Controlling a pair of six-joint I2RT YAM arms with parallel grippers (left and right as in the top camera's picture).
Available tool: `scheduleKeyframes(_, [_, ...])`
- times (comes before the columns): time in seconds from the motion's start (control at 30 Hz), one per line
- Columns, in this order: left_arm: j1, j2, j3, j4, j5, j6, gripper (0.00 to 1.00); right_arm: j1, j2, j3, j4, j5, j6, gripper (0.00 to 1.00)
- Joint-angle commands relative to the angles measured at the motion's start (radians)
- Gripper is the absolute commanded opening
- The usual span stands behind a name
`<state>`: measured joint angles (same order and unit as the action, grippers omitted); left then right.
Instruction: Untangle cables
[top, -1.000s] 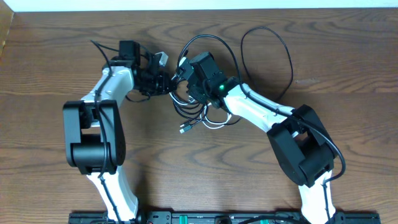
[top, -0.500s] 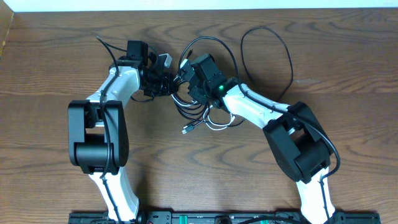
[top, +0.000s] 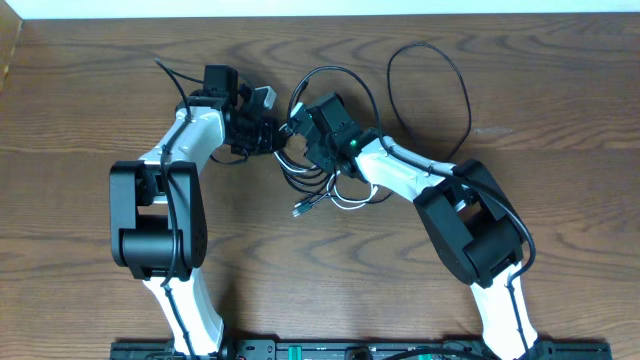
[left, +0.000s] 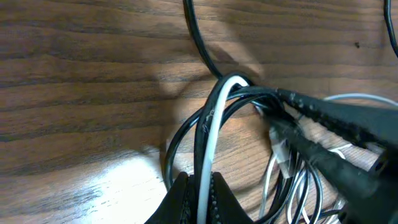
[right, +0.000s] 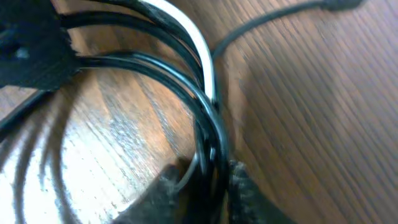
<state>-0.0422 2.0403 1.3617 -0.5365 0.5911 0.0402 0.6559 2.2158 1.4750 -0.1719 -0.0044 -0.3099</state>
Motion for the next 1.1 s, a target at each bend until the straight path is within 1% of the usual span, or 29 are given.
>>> scheduleKeyframes(0.0, [0.003, 0.013, -0.012, 0.001, -0.013, -0.005, 0.08, -0.002, 0.029, 0.002, -0.012, -0.006, 0.003, 0.01])
scheduleKeyframes(0.07, [0.003, 0.013, -0.012, 0.001, -0.013, -0.005, 0.17, -0.002, 0.029, 0.002, -0.012, -0.006, 0.013, 0.01])
scheduleKeyframes(0.13, [0.003, 0.013, -0.012, 0.001, -0.013, -0.005, 0.29, -0.002, 0.027, 0.003, -0.007, -0.011, 0.034, 0.01])
scheduleKeyframes(0.23, [0.003, 0.013, -0.012, 0.0, -0.013, -0.005, 0.47, -0.007, 0.01, 0.003, -0.007, -0.072, 0.063, 0.01])
scheduleKeyframes(0.27, [0.003, 0.013, -0.012, 0.0, -0.013, -0.005, 0.5, -0.009, 0.004, 0.003, -0.006, -0.097, 0.079, 0.01])
scheduleKeyframes(0.4, [0.003, 0.013, -0.012, -0.008, -0.013, -0.005, 0.51, -0.025, -0.019, 0.003, -0.004, -0.205, 0.16, 0.01])
scheduleKeyframes(0.5, [0.003, 0.013, -0.012, -0.009, -0.013, -0.005, 0.5, -0.049, -0.026, 0.003, -0.004, -0.328, 0.233, 0.01])
scheduleKeyframes(0.57, [0.003, 0.013, -0.012, -0.013, -0.013, -0.004, 0.4, -0.069, -0.028, 0.003, -0.004, -0.401, 0.274, 0.01])
scheduleKeyframes(0.6, [0.003, 0.013, -0.012, -0.017, -0.013, 0.002, 0.32, -0.082, -0.028, 0.003, -0.004, -0.434, 0.294, 0.01])
scheduleKeyframes(0.67, [0.003, 0.013, -0.012, -0.025, -0.031, 0.011, 0.12, -0.105, -0.028, 0.003, -0.003, -0.488, 0.321, 0.01])
scheduleKeyframes(0.7, [0.003, 0.013, -0.012, -0.028, -0.057, 0.011, 0.08, -0.12, -0.028, 0.003, -0.003, -0.52, 0.334, 0.01])
scheduleKeyframes(0.83, [0.003, 0.013, -0.012, -0.035, -0.134, 0.011, 0.08, -0.163, -0.034, 0.003, -0.003, -0.594, 0.372, 0.01])
scheduleKeyframes(1.07, [0.003, 0.013, -0.012, -0.027, -0.133, 0.011, 0.08, -0.195, -0.05, 0.003, -0.003, -0.822, 0.384, 0.01])
